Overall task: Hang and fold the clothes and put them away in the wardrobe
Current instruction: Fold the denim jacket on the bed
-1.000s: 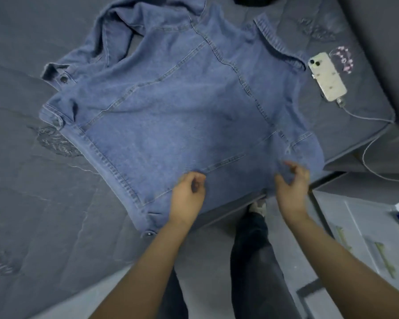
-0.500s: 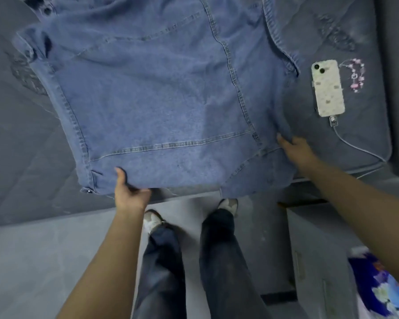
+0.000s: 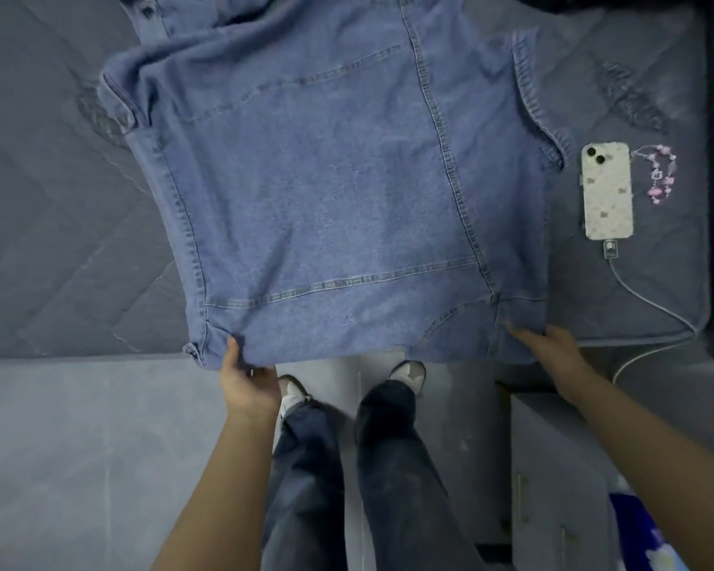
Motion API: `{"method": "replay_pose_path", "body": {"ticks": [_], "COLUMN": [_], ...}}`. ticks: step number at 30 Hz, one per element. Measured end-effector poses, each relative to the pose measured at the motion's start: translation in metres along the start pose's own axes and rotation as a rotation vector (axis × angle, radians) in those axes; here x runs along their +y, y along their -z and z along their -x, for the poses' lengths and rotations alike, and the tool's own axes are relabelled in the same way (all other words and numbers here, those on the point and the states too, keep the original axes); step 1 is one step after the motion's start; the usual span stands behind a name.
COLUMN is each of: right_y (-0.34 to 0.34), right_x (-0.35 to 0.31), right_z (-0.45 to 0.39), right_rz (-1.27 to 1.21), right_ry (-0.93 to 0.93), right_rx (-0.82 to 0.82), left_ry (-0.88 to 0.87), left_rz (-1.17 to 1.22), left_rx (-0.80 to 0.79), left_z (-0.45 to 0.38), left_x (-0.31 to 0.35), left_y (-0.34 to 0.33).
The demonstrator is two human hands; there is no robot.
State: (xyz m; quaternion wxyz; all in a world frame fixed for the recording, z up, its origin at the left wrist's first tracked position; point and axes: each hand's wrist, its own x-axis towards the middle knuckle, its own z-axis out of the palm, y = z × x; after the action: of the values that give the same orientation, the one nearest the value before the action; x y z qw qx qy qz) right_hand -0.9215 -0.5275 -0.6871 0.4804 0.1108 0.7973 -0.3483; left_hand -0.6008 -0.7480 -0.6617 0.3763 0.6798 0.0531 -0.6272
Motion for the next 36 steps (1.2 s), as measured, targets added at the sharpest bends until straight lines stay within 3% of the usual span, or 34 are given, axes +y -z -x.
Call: {"method": "replay_pose_path", "body": {"ticks": [4,7,14,19,22,24,26,28,30,32,36], "right_y": [0.012,0.021,-0.014,-0.069,-0.106,-0.122,-0.133,-0.148,-0.172,-0.196,-0.228], "right_x": [-0.035,-0.098,-0.269,-0.308,-0.286,-0.252,-0.212,-0.169,-0.133,-0.114,-0.125], "right_z": [0.026,0.037,0.028,-0.020,-0.030,-0.010,0.021,0.043,0.050,0.046,0.023], "right_rz": [-0.170,-0.332,-0.309,-0.160,0.036,0.141,0.171,0.106,-0.055,-0.229,-0.567], "right_ry": [0.035,0.033,0.099,0.142,0.299,0.535,0.634,0.529,0.155,-0.148,-0.150], "right_rx": [-0.008,-0.027,-0.197,-0.210,0.010,0.239,0.372,0.306,0.119,-0.068,-0.189], "left_ry": [-0.358,-0.494,-0.319,-0.185,-0.354,-0.494,-0.479,-0.258,-0.112,-0.127,-0.167], "left_rz": [-0.027,-0.010,-0.052,-0.548,-0.638,-0.646,-0.662,-0.638,-0.530,-0.460,-0.576], "left_rx": [0.236,0.120,-0.161,-0.343,-0.272,-0.135,0.044,0.102,-0.083,-0.259,-0.362], "left_z": [0.026,0.043,0.024,-0.028,-0.044,-0.048,-0.054,-0.056,-0.059,-0.065,-0.073], "left_x": [0.024,0.054,0.122,0.131,0.119,0.110,0.100,0.095,0.095,0.101,0.104], "left_y": [-0.032,-0.075,-0.188,-0.196,-0.168,-0.138,-0.105,-0.084,-0.080,-0.088,-0.110]}}
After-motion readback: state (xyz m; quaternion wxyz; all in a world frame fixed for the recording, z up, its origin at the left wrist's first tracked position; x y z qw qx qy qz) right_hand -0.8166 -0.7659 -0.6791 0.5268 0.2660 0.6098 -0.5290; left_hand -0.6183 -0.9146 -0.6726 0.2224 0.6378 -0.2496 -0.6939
